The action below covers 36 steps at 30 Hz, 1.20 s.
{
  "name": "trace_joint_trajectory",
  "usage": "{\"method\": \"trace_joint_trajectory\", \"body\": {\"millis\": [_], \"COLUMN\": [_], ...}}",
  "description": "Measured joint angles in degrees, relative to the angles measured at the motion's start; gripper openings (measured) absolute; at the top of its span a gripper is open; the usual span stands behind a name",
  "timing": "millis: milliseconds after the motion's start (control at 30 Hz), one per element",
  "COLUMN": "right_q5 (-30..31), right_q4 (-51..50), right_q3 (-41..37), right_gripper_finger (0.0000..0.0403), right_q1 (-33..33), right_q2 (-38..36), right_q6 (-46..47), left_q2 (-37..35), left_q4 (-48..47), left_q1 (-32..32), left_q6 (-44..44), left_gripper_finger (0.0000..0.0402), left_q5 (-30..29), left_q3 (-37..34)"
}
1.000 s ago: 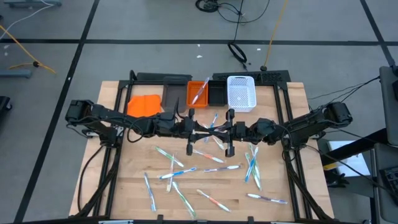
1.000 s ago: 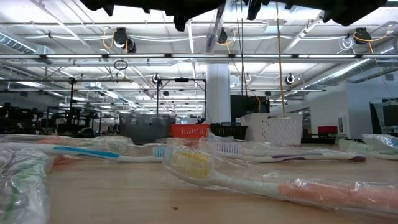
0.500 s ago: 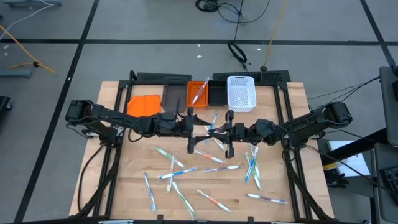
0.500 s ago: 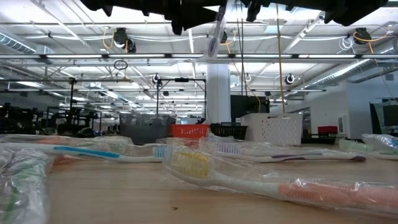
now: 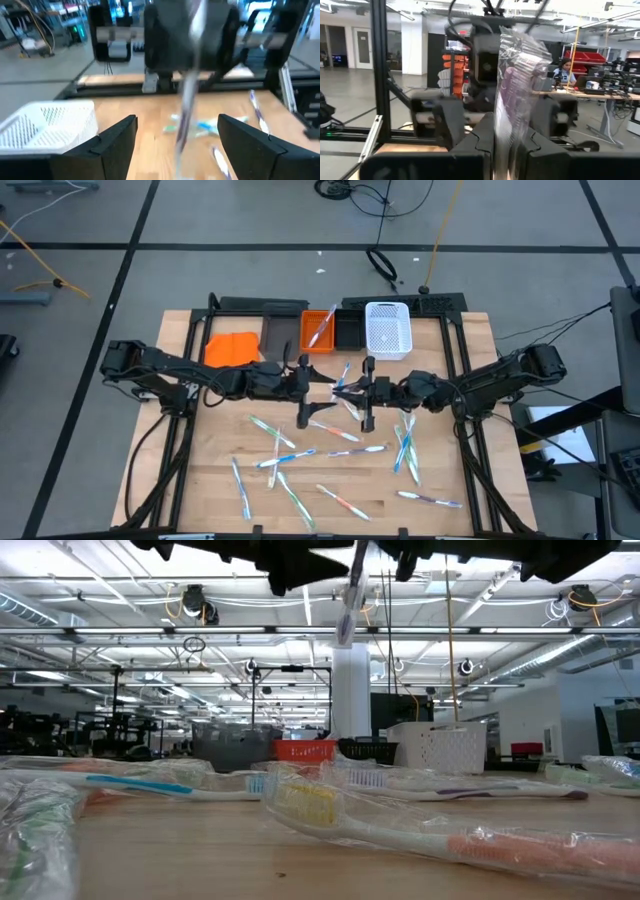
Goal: Pick & Place Toothbrushes
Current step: Put the violet toothbrush into the orange bin
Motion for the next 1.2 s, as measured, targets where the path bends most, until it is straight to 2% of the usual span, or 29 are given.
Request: {"method": "trace_joint_trajectory", "body": {"millis": [467, 900, 1000, 1100, 1200], "right_q5": [-0.1, -0.1, -0.3, -3.3, -4.7], "right_q4": [-1.9, -1.7, 1.3, 6.9, 6.6], "right_q3": [0.0, 0.0, 0.0, 0.7, 2.9], "right_gripper_finger": [0.0013, 0.0013, 0.0013, 0.0013, 0.0013], "right_q1": [-9.1, -22.2, -24.7, -27.2, -29.4], "right_q2": [0.0, 0.2, 2.2, 5.8, 10.0], "right_q6": [4.5, 11.2, 12.7, 14.7, 15.6], "left_q2": [-4.2, -4.9, -4.8, -4.8, -4.8], "left_q4": [-11.2, -11.1, -11.1, -11.1, -11.1], "left_q1": [-0.9, -1.2, -1.2, -1.2, -1.2], "left_q6": [-0.9, -1.7, -1.7, -1.7, -1.7], "left_gripper_finger": [0.0273, 0.0273, 0.0273, 0.0273, 0.0273], "left_q5": [-0.5, -0.5, -0.5, -0.5, -0.5], "left_q3": [0.0, 0.0, 0.0, 0.0, 0.0]}}
